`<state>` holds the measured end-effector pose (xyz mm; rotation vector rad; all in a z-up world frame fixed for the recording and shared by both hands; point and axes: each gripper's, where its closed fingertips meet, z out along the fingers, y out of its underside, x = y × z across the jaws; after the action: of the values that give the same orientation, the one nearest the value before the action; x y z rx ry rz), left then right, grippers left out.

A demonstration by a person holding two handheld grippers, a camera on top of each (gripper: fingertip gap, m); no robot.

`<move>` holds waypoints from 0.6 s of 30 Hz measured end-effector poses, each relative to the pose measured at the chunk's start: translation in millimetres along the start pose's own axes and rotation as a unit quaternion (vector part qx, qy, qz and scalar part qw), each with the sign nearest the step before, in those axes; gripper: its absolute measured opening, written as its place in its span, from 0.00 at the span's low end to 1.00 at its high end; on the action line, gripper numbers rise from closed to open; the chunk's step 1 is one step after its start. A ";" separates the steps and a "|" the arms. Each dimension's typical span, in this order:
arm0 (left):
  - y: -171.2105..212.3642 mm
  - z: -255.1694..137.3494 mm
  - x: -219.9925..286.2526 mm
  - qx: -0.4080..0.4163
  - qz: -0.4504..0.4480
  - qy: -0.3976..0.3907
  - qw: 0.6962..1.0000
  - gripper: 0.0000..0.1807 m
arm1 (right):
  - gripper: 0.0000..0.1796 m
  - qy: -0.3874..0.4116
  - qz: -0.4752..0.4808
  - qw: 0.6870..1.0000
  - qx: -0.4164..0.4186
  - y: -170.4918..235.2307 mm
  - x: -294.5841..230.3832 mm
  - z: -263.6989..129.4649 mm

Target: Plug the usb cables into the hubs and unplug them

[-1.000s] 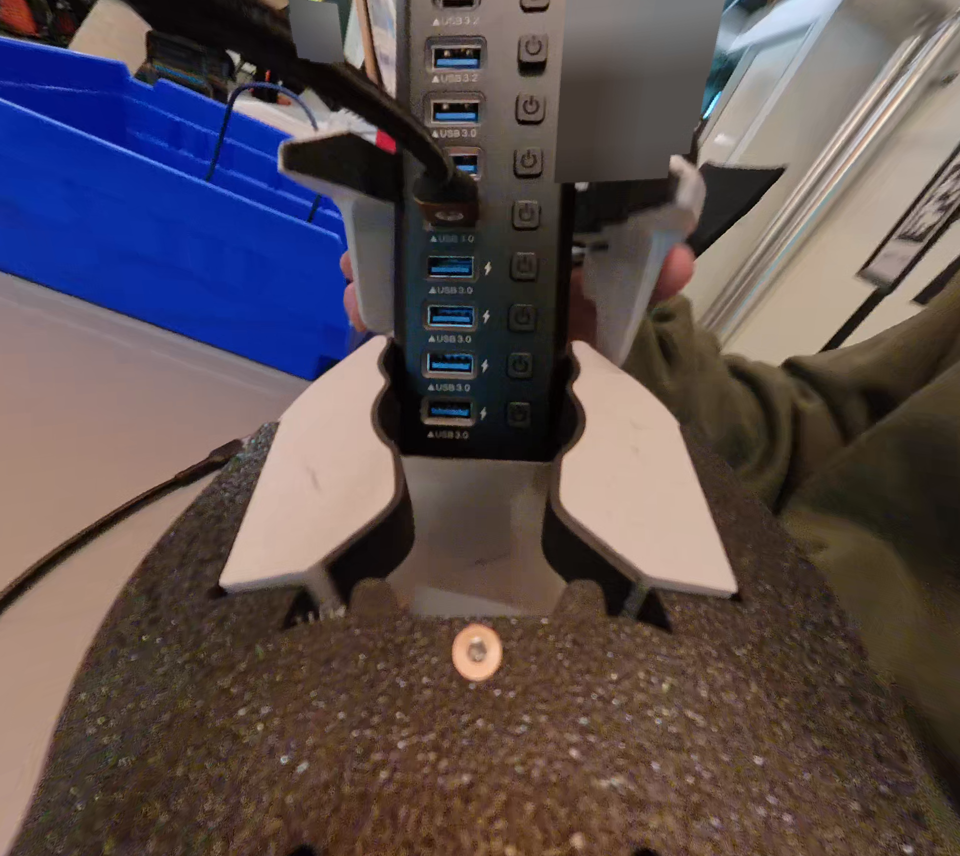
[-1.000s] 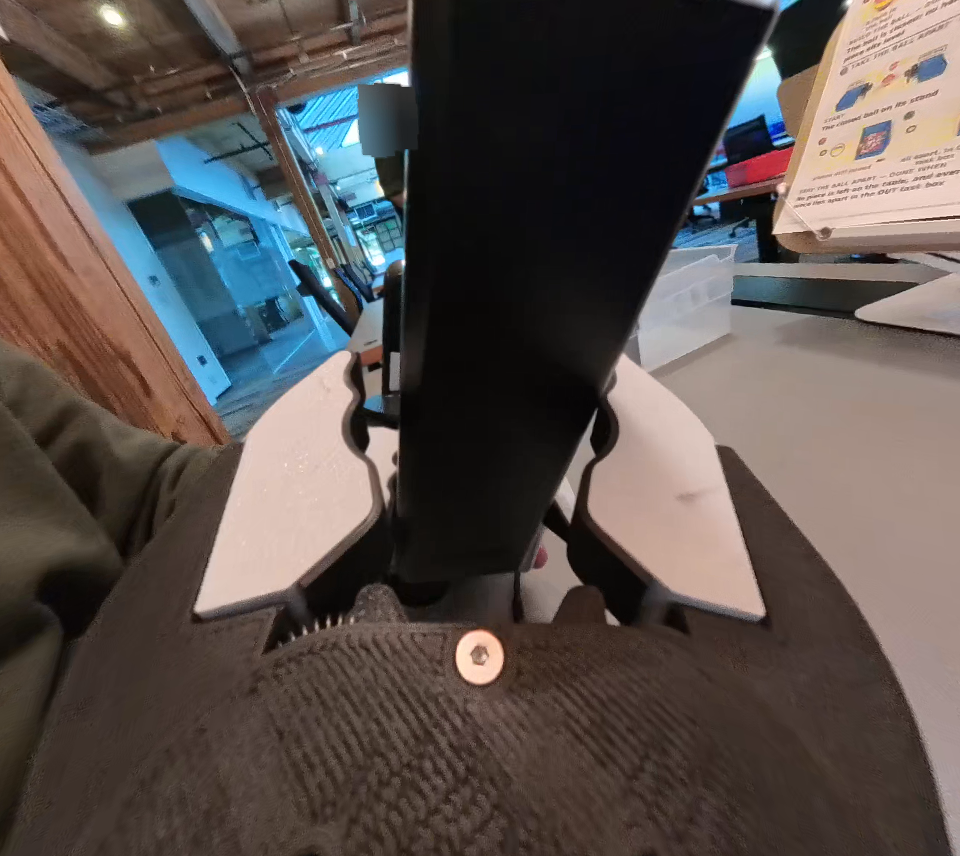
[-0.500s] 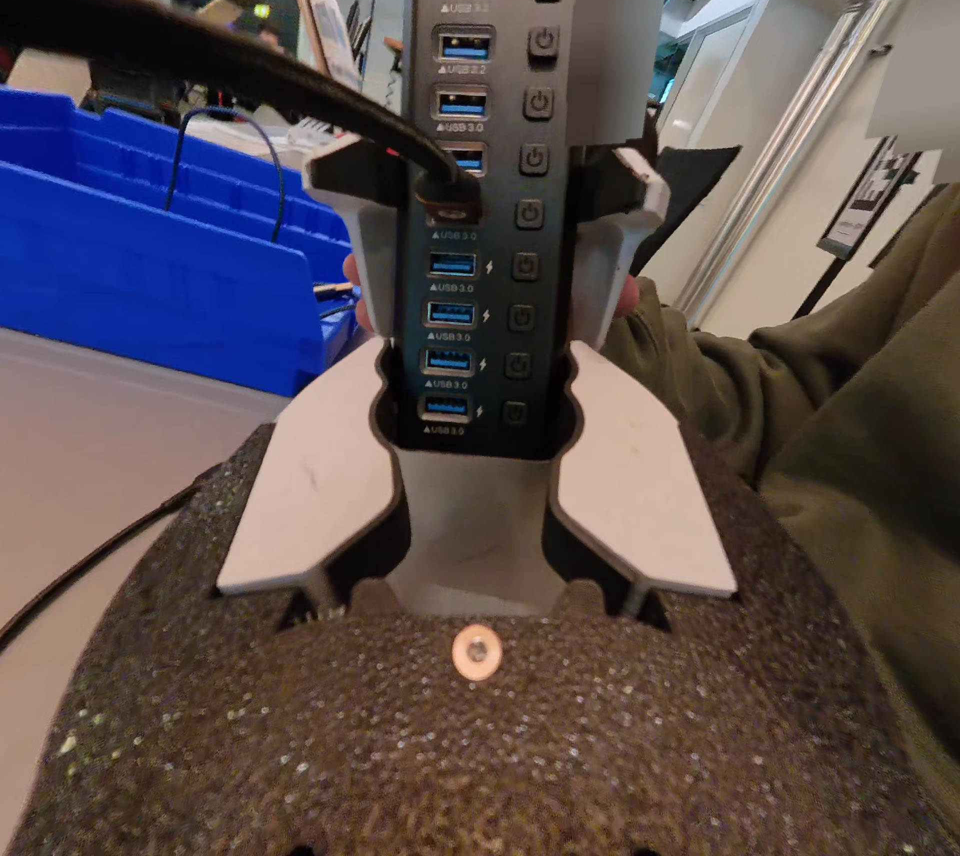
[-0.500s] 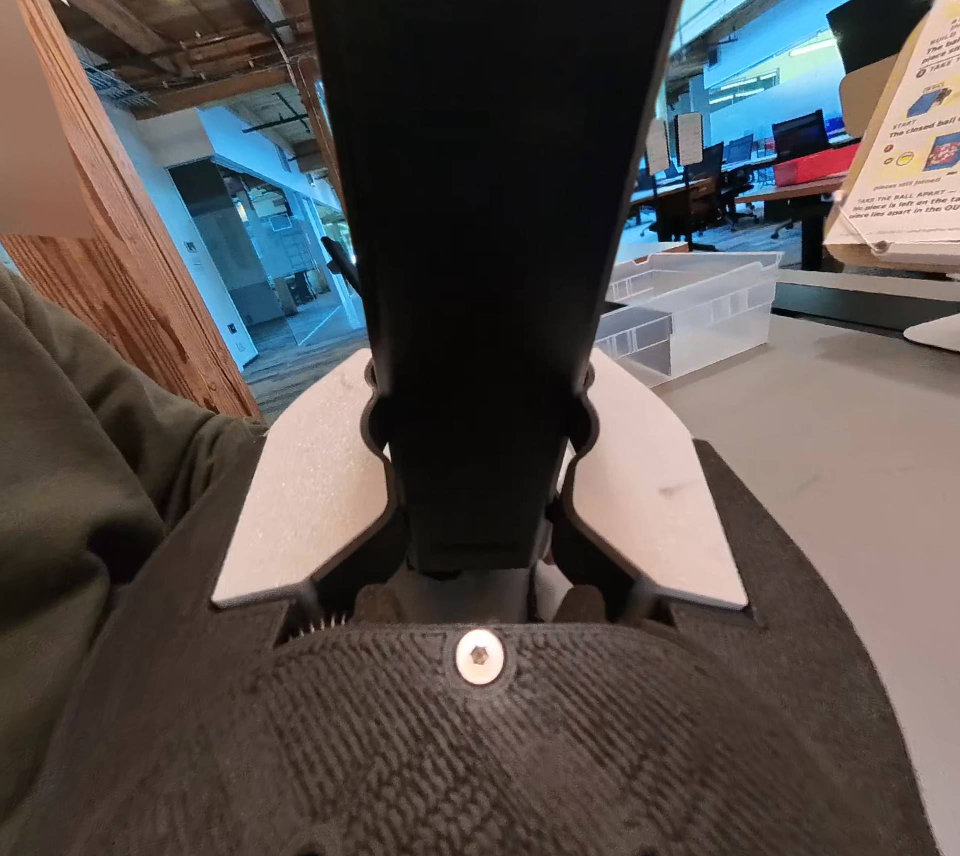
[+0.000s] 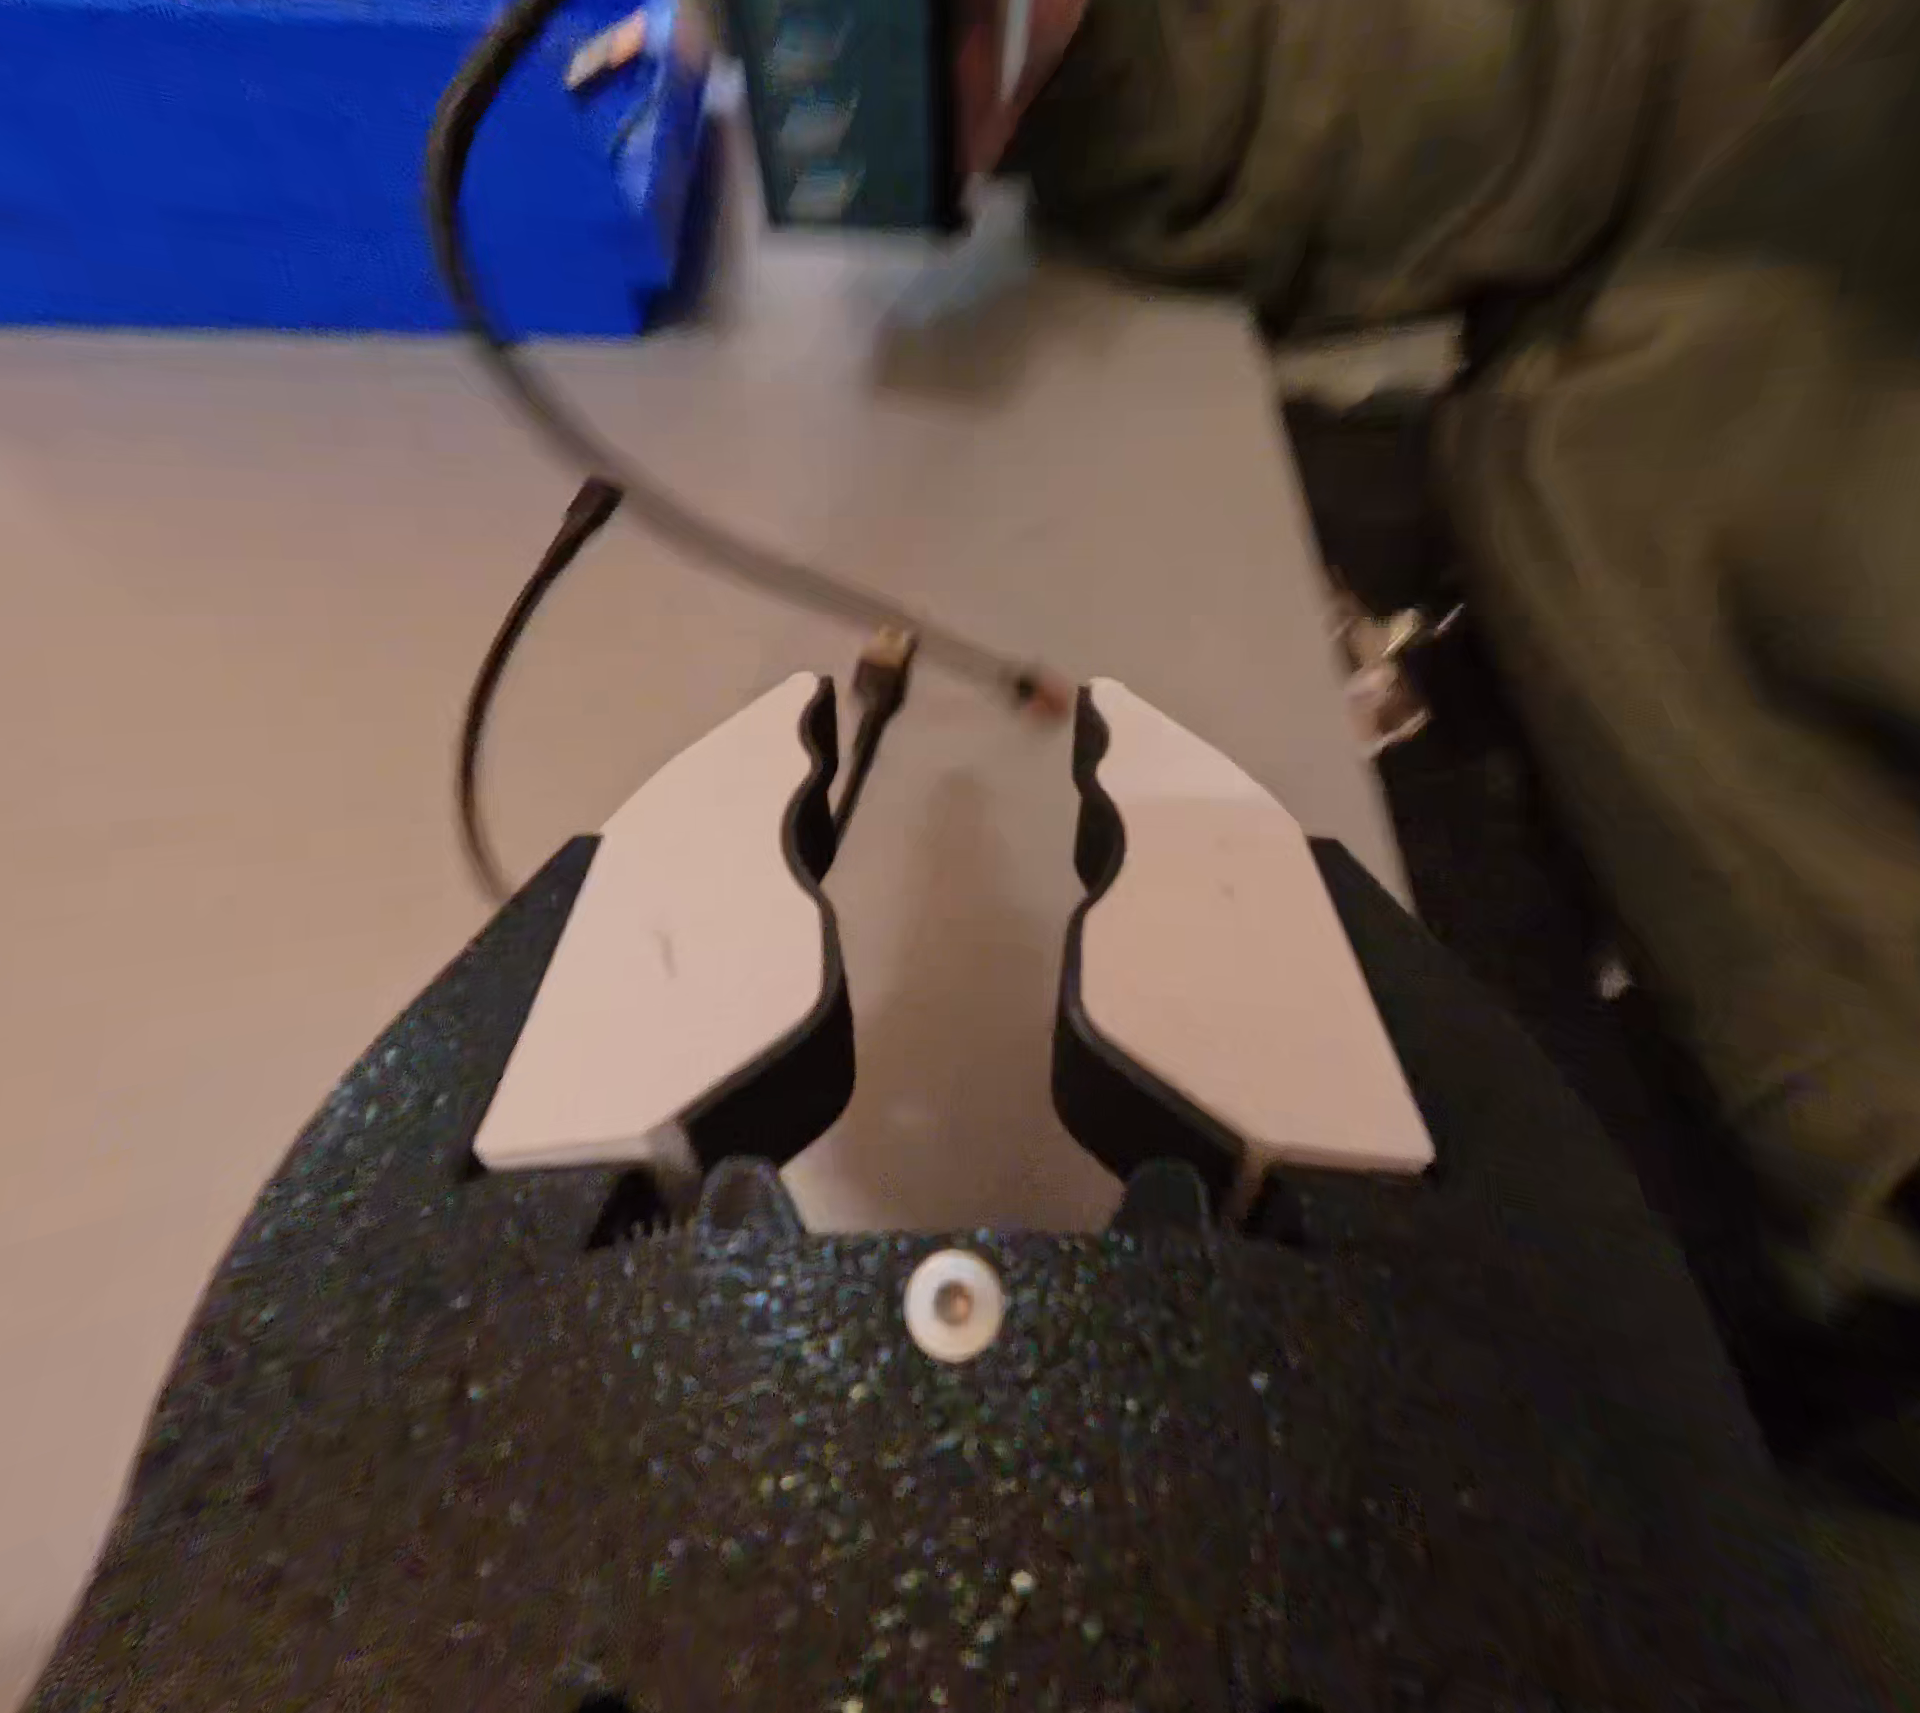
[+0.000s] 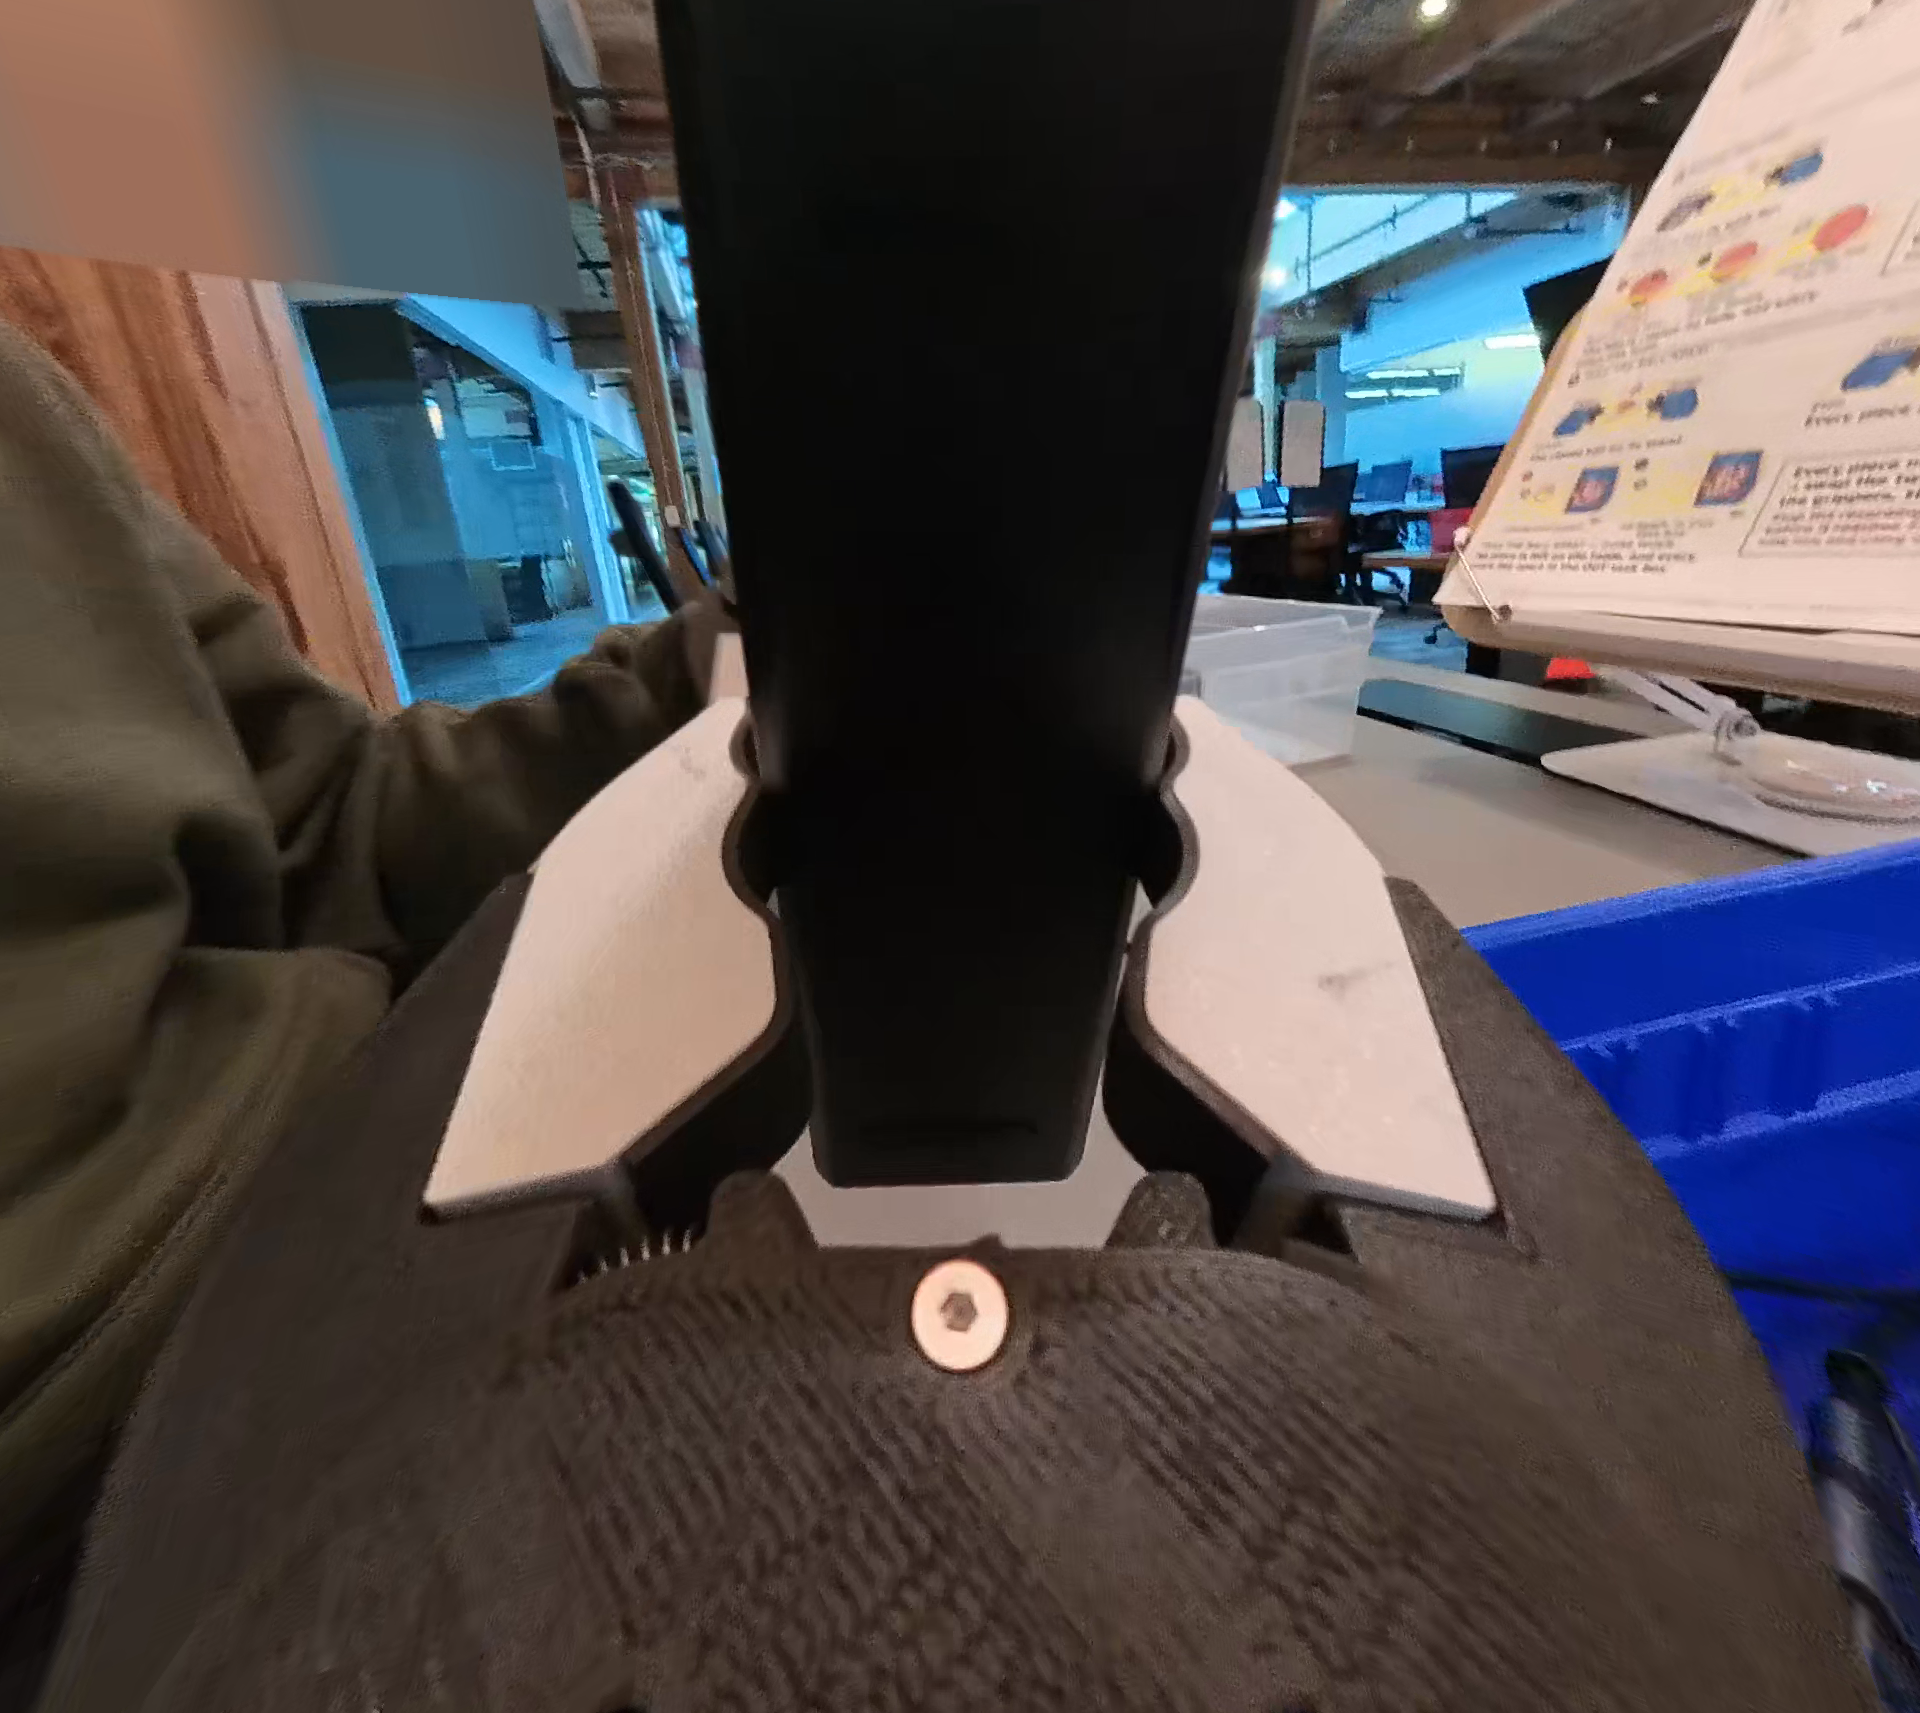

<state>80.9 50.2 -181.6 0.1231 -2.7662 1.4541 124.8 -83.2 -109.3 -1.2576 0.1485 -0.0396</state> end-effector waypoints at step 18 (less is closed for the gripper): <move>46.7 75.0 -21.0 -0.134 0.040 -0.043 0.989 0.03 | 0.39 0.020 -0.055 0.997 -0.050 19.2 -6.9 -21.0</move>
<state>100.1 16.3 -263.6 0.0719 -3.0370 1.0994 114.1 -96.3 -133.2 -1.3646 0.1165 -0.1543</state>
